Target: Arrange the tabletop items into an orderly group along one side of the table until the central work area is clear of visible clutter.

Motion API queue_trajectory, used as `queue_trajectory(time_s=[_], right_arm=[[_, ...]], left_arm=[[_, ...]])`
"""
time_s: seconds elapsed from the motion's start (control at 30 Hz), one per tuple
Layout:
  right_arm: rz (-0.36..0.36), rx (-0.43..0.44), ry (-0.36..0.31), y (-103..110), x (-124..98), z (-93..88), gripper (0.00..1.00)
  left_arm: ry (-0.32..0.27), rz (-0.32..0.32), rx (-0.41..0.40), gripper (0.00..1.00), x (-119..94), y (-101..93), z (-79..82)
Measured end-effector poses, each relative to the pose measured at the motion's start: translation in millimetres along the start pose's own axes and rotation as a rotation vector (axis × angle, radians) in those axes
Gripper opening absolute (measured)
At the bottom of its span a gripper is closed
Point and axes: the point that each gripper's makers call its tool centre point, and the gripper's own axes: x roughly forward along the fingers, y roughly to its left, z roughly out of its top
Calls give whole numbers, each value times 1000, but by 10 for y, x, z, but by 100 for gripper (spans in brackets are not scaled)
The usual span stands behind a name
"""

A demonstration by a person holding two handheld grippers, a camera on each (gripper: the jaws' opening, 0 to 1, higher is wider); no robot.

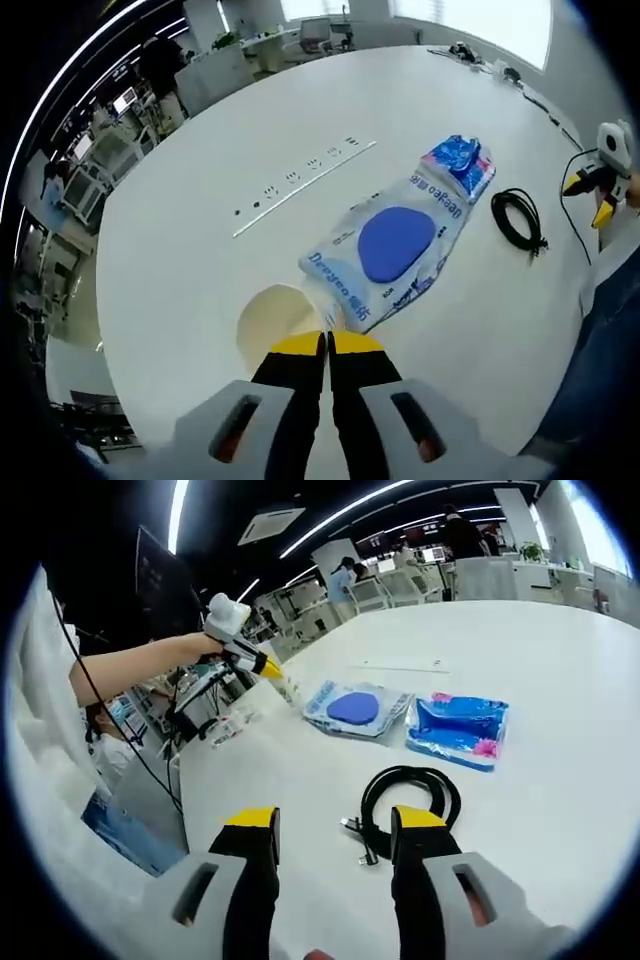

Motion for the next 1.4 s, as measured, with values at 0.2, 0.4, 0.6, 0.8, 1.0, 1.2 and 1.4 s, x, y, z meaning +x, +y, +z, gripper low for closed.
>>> queue_trajectory(time_s=[0.2,0.4,0.6,0.8,1.0,1.2,1.4], right_arm=[[-5,7,-1,-27,16,11,42],[-2,9,1,-37,20,7,43],[-5,15,0,-53,18,4,43],[-5,24,-5,-55,21,9,43],[-8,31,-6,-58,20,-1,43],[-12,37,-13,-64,9,3,43],[-18,35,-18,-81,-2,25,43]], left_arm=[[3,-10,-8,0,43,-4,9],[13,-8,-4,0,71,5,3],[18,-6,-4,0,97,-10,6],[19,-11,-12,0,124,-6,-1],[13,-3,-25,0,137,7,9],[17,1,-20,0,144,9,1],[15,5,-22,0,142,-1,5]])
